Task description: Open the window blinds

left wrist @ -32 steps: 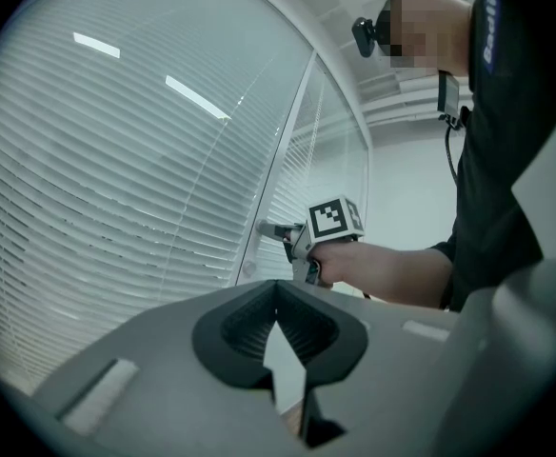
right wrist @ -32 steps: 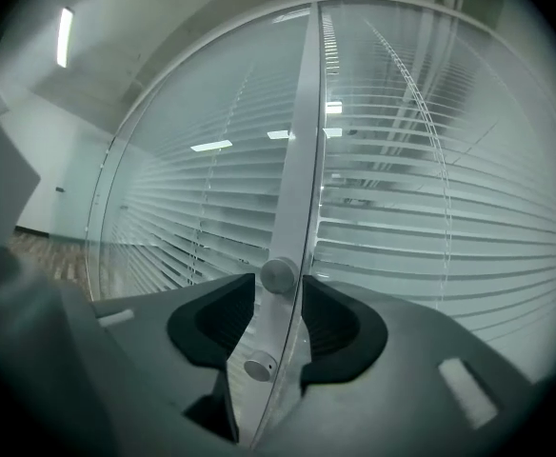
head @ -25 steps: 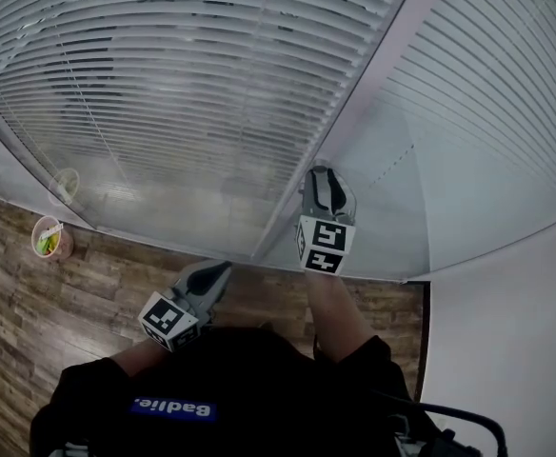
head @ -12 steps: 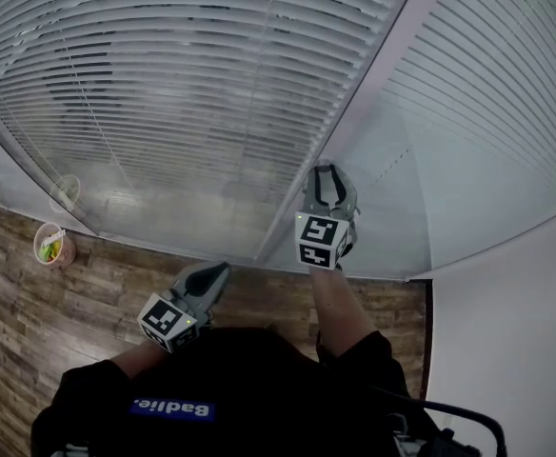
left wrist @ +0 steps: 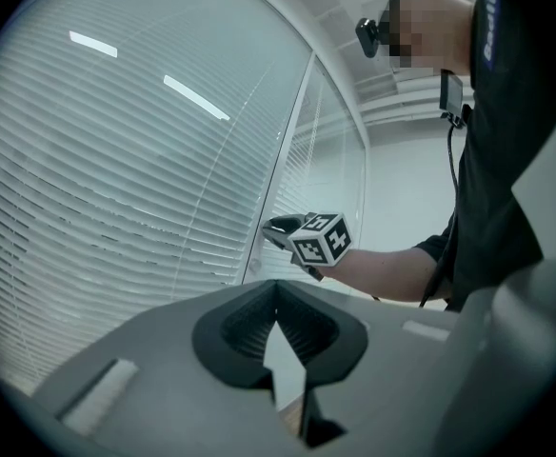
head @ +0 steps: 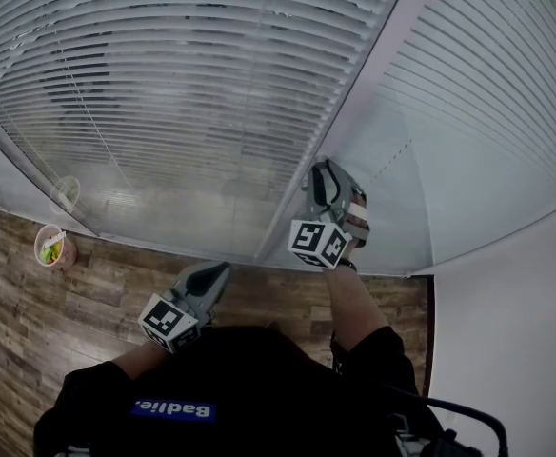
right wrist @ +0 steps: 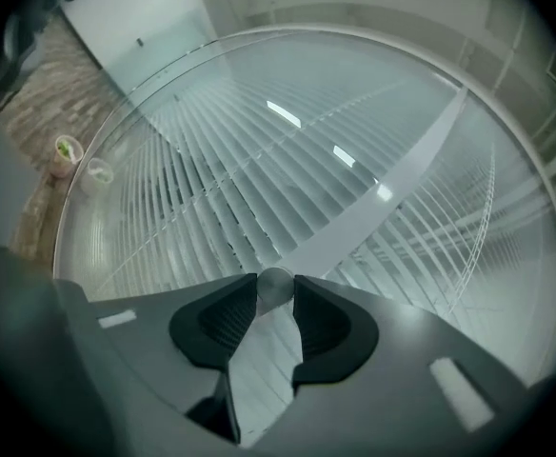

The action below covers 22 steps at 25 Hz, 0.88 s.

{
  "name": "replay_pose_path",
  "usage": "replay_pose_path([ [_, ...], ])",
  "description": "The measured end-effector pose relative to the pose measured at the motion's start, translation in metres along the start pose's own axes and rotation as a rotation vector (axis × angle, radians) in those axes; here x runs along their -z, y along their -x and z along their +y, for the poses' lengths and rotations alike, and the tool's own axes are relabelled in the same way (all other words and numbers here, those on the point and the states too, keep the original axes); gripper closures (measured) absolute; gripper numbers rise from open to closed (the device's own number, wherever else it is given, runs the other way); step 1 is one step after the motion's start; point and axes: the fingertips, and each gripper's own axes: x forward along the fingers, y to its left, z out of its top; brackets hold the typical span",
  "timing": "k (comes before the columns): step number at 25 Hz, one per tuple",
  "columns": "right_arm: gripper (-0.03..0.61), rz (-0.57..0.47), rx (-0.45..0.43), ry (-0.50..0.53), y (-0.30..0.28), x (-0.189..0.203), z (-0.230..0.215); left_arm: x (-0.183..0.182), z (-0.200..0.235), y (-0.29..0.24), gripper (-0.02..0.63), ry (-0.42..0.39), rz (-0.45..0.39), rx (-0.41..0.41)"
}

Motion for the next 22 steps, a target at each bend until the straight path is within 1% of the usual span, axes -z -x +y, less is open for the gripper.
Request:
replay_pose_path([
  [4, 0.456, -0.047, -0.002, 0.158, 0.001, 0.003, 0.008, 0.008, 0.001, -0.003, 0.615, 0.002, 0.002, -0.006],
  [11, 0.456, -0.126, -0.016, 0.419, 0.004, -0.001, 0.005, 0.004, -0.006, -0.009, 0.615, 0.012, 0.002, -0.002],
  [18, 0.456, -0.169, -0.045, 0.735, 0.005, 0.001, 0.008, 0.004, -0.014, -0.016, 0.615, 0.018, 0.004, 0.004],
  [19, 0.456, -0.173, -0.052, 0.758, 0.005, 0.002, 0.008, 0.004, -0.014, -0.017, 0.615, 0.018, 0.004, 0.003],
  [20, 0.456, -0.173, -0.061, 0.756, 0.004, 0.003, 0.01, 0.006, -0.013, -0.017, 0.615, 0.017, 0.004, 0.002],
  [21, 0.459, -0.171, -0.075, 0.723, 0.003, 0.005, 0.013, 0.009, -0.012, -0.018, 0.615, 0.016, 0.004, -0.001],
  [22, 0.443, -0.163, -0.096, 0.654, 0.002, 0.008, 0.018, 0.013, -0.011, -0.019, 0.614, 0.014, 0.003, -0.003],
])
